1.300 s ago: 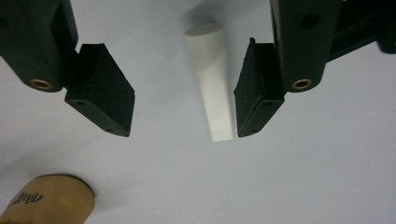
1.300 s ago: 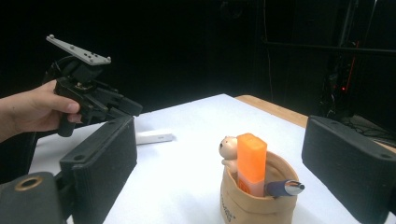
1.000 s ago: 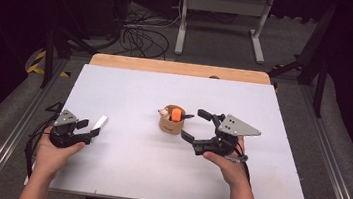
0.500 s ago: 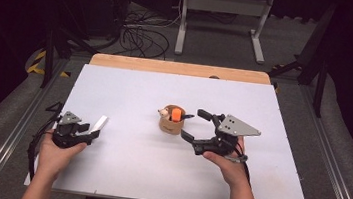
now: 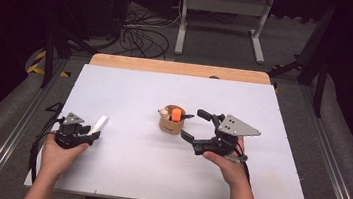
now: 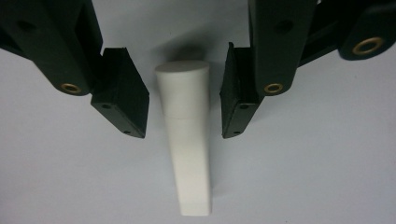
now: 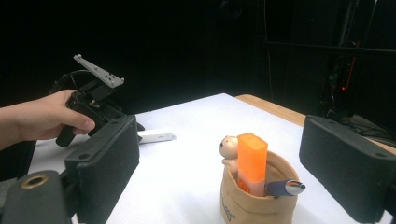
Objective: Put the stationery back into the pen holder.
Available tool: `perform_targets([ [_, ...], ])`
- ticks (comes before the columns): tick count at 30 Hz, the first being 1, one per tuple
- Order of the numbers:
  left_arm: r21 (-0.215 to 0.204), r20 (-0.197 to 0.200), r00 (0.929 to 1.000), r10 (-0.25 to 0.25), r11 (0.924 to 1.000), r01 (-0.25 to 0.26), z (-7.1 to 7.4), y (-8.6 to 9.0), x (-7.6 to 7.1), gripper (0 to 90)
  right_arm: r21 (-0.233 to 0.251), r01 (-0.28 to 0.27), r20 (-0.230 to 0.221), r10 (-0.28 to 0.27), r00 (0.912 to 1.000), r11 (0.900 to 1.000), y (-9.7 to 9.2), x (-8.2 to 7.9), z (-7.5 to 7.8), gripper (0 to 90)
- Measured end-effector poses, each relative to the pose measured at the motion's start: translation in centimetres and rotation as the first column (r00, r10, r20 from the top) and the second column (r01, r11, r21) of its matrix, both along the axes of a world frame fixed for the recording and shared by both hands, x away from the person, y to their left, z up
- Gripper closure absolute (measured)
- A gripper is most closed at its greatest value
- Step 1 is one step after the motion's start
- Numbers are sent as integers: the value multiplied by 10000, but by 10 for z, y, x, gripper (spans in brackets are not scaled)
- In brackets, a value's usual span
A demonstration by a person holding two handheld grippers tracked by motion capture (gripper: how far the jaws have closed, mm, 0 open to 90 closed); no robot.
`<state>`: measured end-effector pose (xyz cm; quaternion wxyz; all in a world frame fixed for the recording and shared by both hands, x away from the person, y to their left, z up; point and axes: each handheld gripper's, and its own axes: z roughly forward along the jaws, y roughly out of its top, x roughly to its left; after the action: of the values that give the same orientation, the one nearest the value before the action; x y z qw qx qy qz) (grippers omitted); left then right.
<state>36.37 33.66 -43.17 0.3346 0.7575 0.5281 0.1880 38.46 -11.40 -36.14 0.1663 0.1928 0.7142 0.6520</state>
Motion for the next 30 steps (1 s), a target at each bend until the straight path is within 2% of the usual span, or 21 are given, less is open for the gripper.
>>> perform_targets([
  [9, -146, -103, 9998, 181, 9997, -182, -2, 2, 0, 580, 16, 15, 17, -15, 10000, 10000, 0, 0, 0, 128],
  [16, 152, 10, 9997, 236, 9996, -236, -2, -1, -1, 661, -34, 2, 32, -2, 10000, 10000, 0, 0, 0, 132],
  [22, 442, 65, 9999, 111, 9990, -113, -1, -2, -1, 665, -74, -22, 0, 22, 10000, 10000, 1, -1, 0, 139],
  [24, 382, 61, 9999, 83, 9992, -85, -1, -1, 0, 666, -122, -41, 17, 42, 10000, 9999, 1, -1, 0, 148],
  [27, 48, 14, 10000, -9, 10000, 9, -1, -1, 0, 667, -260, -9, 97, 12, 10000, 9997, 2, -1, 0, 165],
  [30, -315, 142, 9997, -223, 9992, 227, 3, -2, 0, 667, -497, 91, 231, -80, 9997, 9987, 3, -2, 0, 176],
])
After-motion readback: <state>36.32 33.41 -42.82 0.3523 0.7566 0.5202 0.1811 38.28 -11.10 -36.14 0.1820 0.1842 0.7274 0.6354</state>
